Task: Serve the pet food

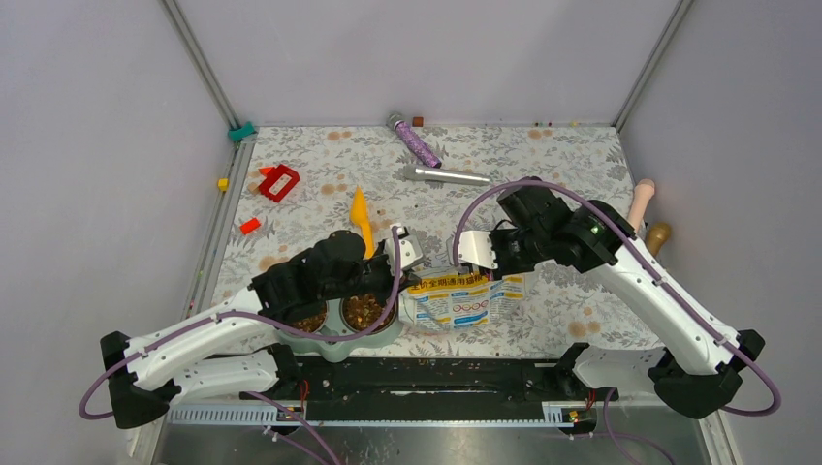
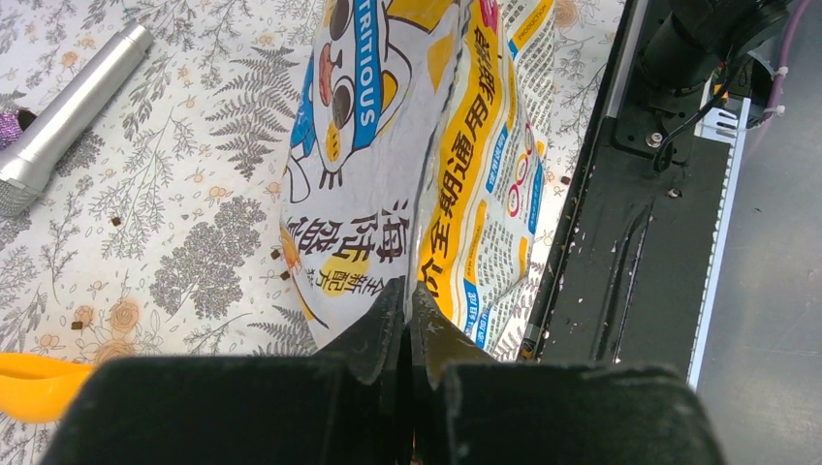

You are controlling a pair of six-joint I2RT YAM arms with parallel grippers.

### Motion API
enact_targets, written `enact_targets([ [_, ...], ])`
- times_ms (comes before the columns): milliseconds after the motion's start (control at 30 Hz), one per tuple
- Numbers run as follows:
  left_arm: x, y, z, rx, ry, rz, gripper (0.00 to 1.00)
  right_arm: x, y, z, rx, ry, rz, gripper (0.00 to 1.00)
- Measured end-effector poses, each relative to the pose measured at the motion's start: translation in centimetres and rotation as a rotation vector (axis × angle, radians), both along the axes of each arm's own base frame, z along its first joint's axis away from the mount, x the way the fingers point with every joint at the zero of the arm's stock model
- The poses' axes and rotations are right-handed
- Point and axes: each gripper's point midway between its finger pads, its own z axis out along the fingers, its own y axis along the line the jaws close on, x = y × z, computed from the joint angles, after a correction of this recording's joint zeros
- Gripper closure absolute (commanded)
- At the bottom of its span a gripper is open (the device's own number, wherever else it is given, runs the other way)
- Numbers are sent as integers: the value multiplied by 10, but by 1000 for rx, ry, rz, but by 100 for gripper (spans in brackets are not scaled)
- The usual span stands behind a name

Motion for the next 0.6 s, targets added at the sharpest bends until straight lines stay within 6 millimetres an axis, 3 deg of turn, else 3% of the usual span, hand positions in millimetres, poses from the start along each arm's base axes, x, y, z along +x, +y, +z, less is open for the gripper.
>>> enact_targets([
  [33, 0, 0, 0, 1, 0, 0, 100, 2, -4, 0, -18, -11, -12, 68],
  [167, 0, 0, 0, 3, -2, 0, 100, 11, -23, -2, -71, -29, -73, 85],
  [233, 0, 0, 0, 2, -2, 1, 100, 12, -29, -2, -86, -25, -83, 100],
  [400, 1, 0, 1, 0, -9, -2, 100, 11, -33, -3, -98, 19, -75, 100],
  [467, 1, 0, 1, -2, -11, -2, 100, 15, -33, -3, -98, 31, -81, 75],
  [500, 1, -1, 2, -3, -13, -1, 100, 16, -33, -3, -95, 35, -85, 70],
  [600, 1, 0, 0, 3, -9, -1, 100, 22, -47, -2, -133, 15, -124, 68],
])
